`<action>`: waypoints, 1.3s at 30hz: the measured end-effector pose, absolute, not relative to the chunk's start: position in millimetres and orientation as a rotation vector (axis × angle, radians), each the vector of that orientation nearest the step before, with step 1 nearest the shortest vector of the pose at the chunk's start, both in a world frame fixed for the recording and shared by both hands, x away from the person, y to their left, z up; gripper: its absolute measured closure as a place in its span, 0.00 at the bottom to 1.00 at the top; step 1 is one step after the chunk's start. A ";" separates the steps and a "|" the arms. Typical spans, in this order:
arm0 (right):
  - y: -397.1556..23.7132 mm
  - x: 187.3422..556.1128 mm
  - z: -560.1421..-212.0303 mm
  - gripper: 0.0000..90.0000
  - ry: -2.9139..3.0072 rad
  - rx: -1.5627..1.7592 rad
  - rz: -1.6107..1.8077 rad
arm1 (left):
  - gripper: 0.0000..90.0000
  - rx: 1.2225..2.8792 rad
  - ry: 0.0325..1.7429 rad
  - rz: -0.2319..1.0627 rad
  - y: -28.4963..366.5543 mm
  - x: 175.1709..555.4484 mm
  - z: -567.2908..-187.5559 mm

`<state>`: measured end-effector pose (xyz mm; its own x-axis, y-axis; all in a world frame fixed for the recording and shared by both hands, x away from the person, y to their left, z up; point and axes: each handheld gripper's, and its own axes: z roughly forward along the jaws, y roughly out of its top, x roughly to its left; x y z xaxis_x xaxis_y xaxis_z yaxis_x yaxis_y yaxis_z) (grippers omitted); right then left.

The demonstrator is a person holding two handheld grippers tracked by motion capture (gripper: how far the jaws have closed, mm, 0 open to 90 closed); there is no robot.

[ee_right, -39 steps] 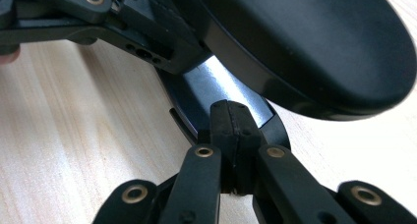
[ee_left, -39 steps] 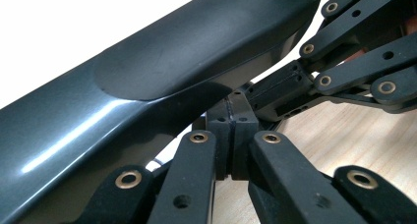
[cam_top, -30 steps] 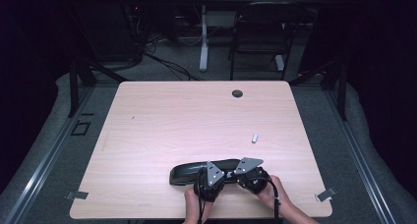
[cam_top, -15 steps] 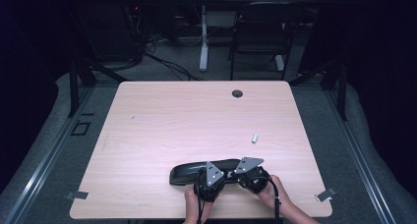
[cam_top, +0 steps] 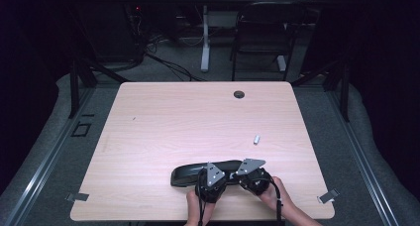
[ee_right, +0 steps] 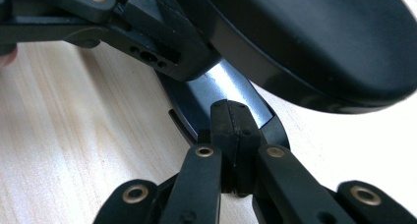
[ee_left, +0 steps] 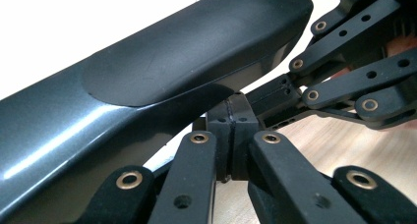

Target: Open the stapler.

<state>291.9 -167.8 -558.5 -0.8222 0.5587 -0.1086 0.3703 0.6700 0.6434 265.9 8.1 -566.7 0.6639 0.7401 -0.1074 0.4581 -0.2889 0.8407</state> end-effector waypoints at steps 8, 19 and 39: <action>-167.2 291.9 -558.7 1.00 2.592 0.744 0.912 | 1.00 1.940 0.926 0.394 7.9 265.4 -566.1; -167.8 289.1 -560.3 1.00 2.571 0.730 0.921 | 1.00 1.930 0.920 0.390 2.3 267.2 -568.2; -169.5 290.1 -561.2 1.00 2.568 0.750 0.949 | 1.00 1.938 0.910 0.364 1.4 270.3 -568.3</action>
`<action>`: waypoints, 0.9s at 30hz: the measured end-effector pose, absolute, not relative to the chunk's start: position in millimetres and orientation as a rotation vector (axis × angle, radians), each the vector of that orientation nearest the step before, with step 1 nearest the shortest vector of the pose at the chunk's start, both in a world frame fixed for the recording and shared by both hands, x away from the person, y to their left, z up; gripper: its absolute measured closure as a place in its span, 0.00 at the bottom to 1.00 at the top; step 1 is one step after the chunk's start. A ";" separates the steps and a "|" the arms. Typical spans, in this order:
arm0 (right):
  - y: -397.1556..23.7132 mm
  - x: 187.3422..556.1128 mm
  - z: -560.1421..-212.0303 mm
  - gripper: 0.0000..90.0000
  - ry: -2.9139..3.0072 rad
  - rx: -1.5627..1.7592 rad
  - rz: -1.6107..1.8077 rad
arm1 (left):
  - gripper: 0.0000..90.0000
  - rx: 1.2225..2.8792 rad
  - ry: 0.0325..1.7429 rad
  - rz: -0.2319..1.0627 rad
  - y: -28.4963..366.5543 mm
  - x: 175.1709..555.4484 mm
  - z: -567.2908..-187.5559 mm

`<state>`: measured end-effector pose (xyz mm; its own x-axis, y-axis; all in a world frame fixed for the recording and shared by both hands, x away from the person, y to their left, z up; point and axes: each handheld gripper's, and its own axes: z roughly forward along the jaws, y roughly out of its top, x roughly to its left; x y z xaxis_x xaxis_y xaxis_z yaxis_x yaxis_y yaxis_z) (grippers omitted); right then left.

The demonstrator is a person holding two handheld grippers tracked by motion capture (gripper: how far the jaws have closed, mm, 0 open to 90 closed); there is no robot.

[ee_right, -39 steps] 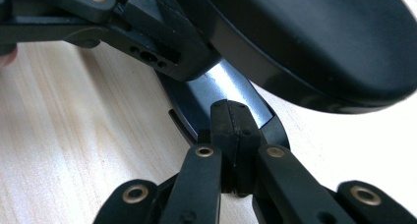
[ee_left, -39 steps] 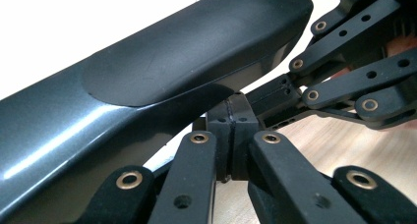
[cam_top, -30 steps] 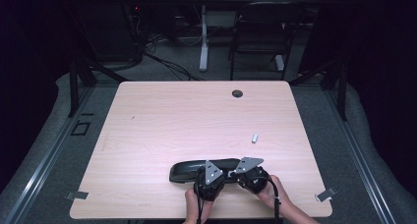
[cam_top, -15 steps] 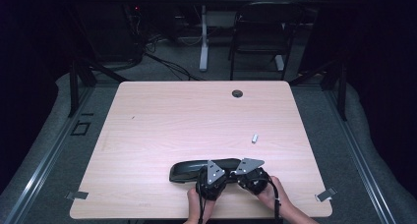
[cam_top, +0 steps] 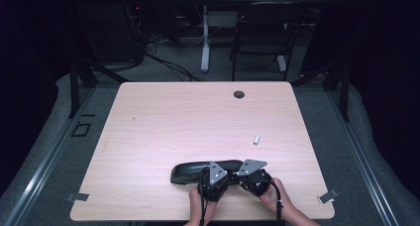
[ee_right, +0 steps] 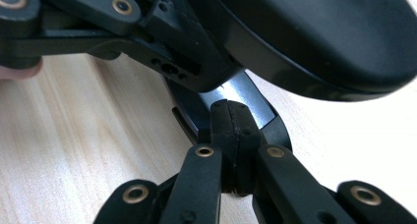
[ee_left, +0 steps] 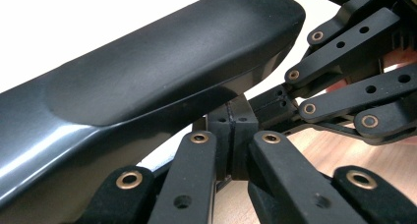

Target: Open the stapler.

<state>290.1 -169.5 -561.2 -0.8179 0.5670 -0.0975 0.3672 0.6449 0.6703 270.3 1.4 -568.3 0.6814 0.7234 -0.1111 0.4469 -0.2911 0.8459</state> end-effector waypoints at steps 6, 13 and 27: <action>-170.9 290.1 -561.7 1.00 2.563 0.735 0.953 | 1.00 1.945 0.913 0.388 -2.5 271.0 -569.4; -172.3 290.6 -562.3 1.00 2.572 0.750 0.972 | 1.00 1.946 0.939 0.381 -2.9 270.3 -567.2; -174.0 291.0 -563.8 1.00 2.562 0.752 1.002 | 1.00 1.875 0.963 0.379 -11.1 270.1 -572.9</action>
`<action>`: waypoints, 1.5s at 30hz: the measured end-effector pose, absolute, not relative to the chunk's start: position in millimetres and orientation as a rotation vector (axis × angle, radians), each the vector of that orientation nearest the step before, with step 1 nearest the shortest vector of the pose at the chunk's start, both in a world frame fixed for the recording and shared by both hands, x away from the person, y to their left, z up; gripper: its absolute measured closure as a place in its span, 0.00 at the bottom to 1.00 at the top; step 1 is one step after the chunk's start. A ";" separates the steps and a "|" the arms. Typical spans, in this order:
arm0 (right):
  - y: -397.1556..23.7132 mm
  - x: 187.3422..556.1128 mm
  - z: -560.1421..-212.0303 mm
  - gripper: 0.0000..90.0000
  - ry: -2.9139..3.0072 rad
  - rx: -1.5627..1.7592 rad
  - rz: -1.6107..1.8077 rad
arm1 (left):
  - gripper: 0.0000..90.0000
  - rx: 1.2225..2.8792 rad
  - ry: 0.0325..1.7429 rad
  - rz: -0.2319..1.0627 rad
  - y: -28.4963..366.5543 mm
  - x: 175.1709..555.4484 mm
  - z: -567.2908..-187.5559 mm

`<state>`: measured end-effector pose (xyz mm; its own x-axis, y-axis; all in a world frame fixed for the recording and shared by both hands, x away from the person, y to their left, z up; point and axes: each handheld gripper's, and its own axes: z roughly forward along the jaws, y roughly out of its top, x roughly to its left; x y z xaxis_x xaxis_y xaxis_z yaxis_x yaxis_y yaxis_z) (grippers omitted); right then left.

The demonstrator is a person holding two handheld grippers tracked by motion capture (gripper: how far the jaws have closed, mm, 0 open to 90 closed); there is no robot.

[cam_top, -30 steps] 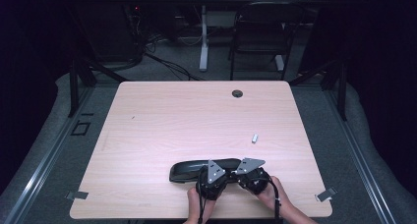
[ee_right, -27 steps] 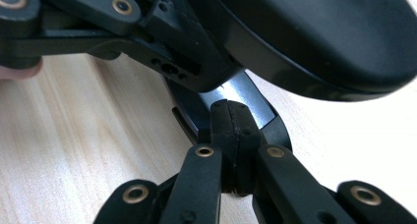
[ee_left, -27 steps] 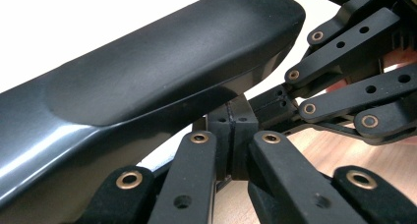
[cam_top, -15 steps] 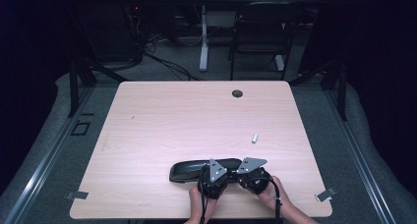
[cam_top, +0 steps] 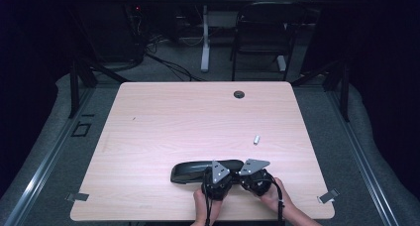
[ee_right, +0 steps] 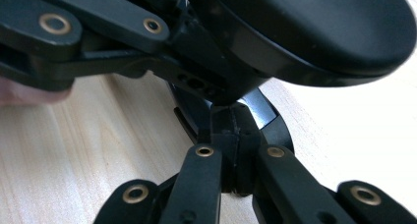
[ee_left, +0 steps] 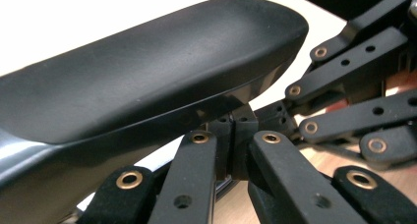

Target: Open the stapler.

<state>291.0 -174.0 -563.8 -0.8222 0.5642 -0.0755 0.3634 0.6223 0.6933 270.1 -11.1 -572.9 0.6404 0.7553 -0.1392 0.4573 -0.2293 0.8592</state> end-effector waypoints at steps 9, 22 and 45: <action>-173.7 290.8 -563.4 1.00 2.562 0.760 0.991 | 1.00 1.845 0.965 0.385 -11.7 270.2 -575.0; -174.6 291.9 -563.3 1.00 2.570 0.769 0.996 | 1.00 1.789 0.994 0.364 -10.7 270.8 -577.8; -175.8 294.9 -561.6 1.00 2.595 0.779 0.990 | 1.00 1.696 0.891 0.480 5.1 274.6 -525.5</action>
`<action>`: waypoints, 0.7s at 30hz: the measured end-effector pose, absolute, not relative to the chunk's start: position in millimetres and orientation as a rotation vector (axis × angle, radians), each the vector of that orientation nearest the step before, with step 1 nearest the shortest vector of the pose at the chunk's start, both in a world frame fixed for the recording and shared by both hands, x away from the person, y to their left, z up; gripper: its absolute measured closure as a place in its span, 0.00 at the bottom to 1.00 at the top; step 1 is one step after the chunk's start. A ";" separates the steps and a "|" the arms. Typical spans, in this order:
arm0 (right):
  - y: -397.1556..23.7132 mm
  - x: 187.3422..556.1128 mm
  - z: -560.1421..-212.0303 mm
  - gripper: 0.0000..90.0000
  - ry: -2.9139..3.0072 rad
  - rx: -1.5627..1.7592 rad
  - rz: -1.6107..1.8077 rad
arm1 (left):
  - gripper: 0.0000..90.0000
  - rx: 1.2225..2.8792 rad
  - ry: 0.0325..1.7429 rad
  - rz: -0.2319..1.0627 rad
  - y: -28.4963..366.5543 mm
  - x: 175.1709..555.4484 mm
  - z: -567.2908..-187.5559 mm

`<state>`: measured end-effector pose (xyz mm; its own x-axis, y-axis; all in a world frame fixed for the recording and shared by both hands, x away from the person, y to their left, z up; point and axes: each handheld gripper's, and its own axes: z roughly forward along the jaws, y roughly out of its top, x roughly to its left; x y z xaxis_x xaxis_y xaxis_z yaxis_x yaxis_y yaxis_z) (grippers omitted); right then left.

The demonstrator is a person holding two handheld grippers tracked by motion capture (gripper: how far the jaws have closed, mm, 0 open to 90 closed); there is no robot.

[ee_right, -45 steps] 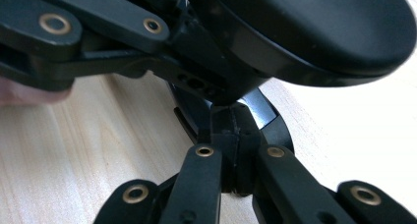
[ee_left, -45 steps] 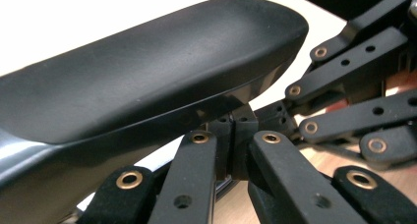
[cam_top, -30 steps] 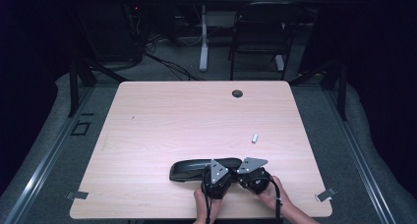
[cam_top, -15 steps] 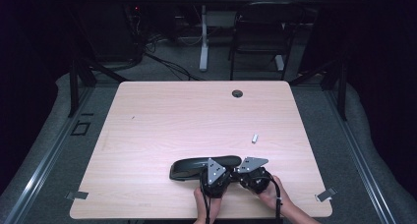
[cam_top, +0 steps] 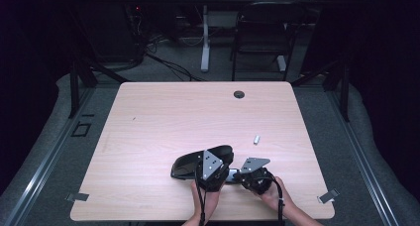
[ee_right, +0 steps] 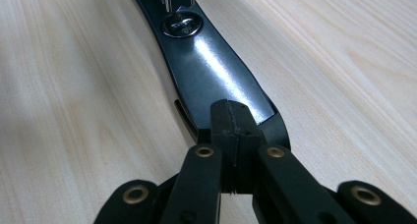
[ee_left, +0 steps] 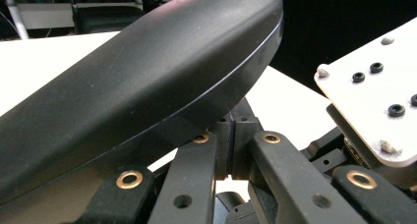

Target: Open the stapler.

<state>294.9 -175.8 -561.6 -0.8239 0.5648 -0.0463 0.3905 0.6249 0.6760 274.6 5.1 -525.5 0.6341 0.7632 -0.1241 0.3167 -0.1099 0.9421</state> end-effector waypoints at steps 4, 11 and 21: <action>-175.3 295.7 -561.3 1.00 2.600 0.787 0.994 | 1.00 1.708 0.883 0.488 8.5 273.6 -523.4; -174.2 297.3 -559.1 1.00 2.621 0.802 0.970 | 1.00 1.706 0.890 0.485 15.8 274.3 -521.4; -174.7 298.5 -559.7 1.00 2.618 0.806 0.987 | 1.00 1.700 0.888 0.524 28.1 278.7 -508.9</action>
